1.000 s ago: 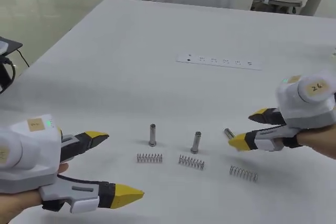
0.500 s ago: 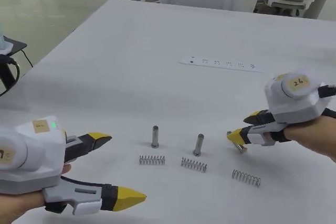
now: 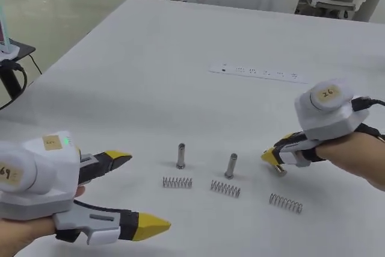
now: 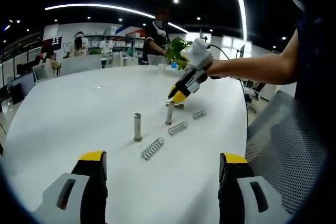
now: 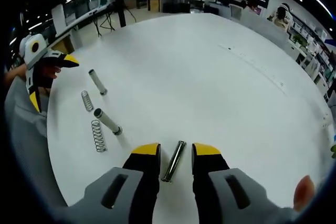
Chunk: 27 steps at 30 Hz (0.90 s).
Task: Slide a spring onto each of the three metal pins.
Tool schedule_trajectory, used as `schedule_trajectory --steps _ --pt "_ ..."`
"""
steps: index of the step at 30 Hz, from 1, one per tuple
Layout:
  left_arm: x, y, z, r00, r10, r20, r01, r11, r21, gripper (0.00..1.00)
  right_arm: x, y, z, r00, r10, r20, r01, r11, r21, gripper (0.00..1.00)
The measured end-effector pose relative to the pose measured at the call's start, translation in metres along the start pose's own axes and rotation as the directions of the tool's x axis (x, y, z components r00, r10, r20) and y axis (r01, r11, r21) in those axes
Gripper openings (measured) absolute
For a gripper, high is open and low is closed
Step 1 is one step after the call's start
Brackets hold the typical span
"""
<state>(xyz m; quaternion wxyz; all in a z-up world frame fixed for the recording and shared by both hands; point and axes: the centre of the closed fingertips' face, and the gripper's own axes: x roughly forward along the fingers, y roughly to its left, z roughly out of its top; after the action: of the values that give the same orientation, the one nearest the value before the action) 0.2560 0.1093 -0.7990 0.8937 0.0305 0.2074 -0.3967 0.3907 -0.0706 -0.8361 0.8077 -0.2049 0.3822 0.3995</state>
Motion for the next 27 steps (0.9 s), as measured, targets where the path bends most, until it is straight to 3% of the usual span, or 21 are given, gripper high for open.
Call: schedule_trajectory --steps 27 --pt "0.0 0.0 -0.001 1.0 -0.003 0.003 0.003 1.0 -0.009 0.84 0.015 -0.006 -0.008 0.9948 -0.018 -0.1 0.027 0.995 0.091 0.09"
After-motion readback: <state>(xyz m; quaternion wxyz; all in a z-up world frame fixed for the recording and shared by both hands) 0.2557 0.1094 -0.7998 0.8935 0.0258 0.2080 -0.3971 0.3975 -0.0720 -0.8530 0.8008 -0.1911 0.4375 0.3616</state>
